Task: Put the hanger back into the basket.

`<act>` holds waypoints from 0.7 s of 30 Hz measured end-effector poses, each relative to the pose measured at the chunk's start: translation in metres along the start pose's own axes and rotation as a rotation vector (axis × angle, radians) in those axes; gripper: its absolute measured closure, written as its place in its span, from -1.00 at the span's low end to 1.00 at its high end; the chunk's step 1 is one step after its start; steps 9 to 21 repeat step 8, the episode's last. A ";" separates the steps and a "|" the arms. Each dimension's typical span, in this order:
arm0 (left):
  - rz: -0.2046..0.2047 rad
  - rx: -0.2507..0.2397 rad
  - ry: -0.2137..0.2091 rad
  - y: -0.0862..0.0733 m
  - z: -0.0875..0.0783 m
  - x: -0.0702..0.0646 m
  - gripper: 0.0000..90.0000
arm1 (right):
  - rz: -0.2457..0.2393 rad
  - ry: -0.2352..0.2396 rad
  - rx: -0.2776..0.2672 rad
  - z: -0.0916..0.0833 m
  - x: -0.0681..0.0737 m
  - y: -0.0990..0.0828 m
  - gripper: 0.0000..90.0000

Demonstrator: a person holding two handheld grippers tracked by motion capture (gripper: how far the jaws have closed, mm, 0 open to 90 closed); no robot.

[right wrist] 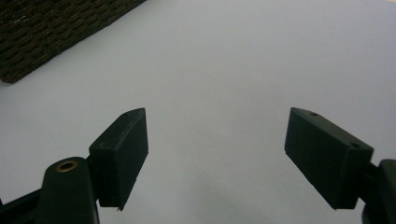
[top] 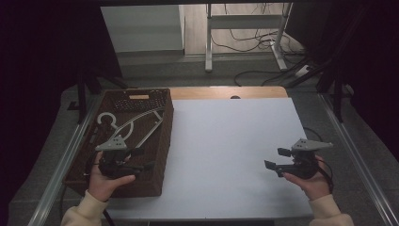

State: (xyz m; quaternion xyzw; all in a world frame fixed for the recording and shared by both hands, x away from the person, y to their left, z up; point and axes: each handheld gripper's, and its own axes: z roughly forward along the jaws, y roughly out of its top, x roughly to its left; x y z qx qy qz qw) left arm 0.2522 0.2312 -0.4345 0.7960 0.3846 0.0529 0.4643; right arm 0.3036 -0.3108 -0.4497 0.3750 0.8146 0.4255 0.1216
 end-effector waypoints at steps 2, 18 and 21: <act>-0.002 0.002 0.001 0.000 0.000 0.000 -0.49 | -0.001 -0.003 0.000 0.000 0.000 0.000 -0.53; -0.003 -0.001 0.007 0.000 -0.001 0.001 -0.49 | -0.006 -0.004 0.001 0.000 0.000 -0.001 -0.55; -0.003 -0.001 0.007 0.000 -0.001 0.001 -0.49 | -0.006 -0.004 0.001 0.000 0.000 -0.001 -0.55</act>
